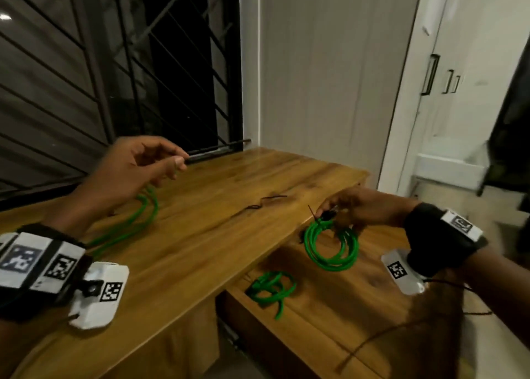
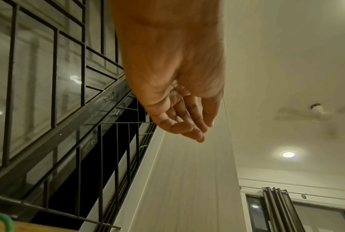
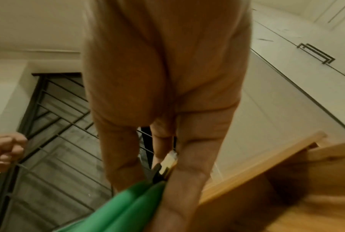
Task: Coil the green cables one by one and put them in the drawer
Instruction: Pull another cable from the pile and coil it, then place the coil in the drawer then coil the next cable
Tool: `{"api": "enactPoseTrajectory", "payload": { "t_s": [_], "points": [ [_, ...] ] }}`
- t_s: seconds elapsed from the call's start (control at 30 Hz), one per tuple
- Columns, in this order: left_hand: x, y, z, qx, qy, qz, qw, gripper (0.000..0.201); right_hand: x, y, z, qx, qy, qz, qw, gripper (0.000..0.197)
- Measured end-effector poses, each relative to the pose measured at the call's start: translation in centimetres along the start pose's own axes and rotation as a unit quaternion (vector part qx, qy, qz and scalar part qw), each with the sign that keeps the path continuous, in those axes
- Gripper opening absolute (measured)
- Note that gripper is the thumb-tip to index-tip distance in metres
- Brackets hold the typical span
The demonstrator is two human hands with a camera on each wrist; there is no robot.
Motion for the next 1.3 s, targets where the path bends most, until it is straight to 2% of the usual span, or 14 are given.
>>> {"api": "enactPoseTrajectory", "payload": {
  "t_s": [0.07,0.27,0.37,0.47,0.5,0.57,0.63,0.77,0.87,1.0,1.13,1.3],
  "points": [
    [-0.1,0.5,0.5,0.003,-0.001,0.0,1.0,0.016,3.0,1.0,0.8,-0.041,0.059,0.017,0.997,0.028],
    [0.0,1.7,1.1,0.017,-0.009,-0.021,1.0,0.014,7.3,3.5,5.5,-0.061,0.159,0.065,0.983,0.03],
    [0.4,2.2,1.2,0.019,-0.006,-0.021,1.0,0.014,8.8,5.5,8.1,-0.086,0.173,0.087,0.977,0.033],
    [0.6,2.4,1.1,0.021,-0.006,-0.023,0.999,0.013,10.7,6.2,10.1,-0.054,0.18,0.099,0.977,0.034],
    [0.5,2.4,1.0,0.018,-0.008,-0.02,1.0,0.013,11.3,6.1,10.7,-0.037,0.183,0.086,0.979,0.034],
    [0.3,2.4,0.8,0.009,-0.016,-0.011,1.0,0.013,11.5,5.9,11.5,-0.017,0.181,-0.008,0.983,0.034],
    [-0.1,2.2,0.6,0.01,-0.022,-0.009,1.0,0.013,11.3,6.0,12.0,-0.025,0.183,-0.111,0.977,0.036],
    [-0.6,2.0,0.3,0.016,-0.031,-0.009,0.999,0.012,9.9,5.7,11.2,-0.047,0.207,-0.194,0.958,0.039],
    [-0.9,2.1,0.1,0.013,-0.036,-0.013,0.999,0.011,7.2,4.7,9.7,-0.041,0.199,-0.29,0.935,0.045],
    [-1.2,1.1,-0.8,0.015,-0.043,-0.003,0.999,0.01,1.0,4.6,7.3,-0.037,0.151,-0.359,0.92,0.032],
    [-2.0,-1.9,-2.4,0.037,-0.056,0.015,0.998,0.01,-7.7,5.8,6.2,-0.02,0.052,-0.363,0.93,0.014],
    [-3.4,-6.6,-5.7,0.059,-0.112,0.033,0.991,0.012,-19.5,8.1,7.0,-0.012,-0.096,-0.308,0.947,0.012]
  ]
}}
Point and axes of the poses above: each hand's wrist, its own z-axis towards the middle knuckle, its own y-axis out of the palm, x = y × z, the point moved 9 cm from there along z, towards the middle knuckle, and after that the axes turned 15 degrees about -x, right-handed, at the moved point
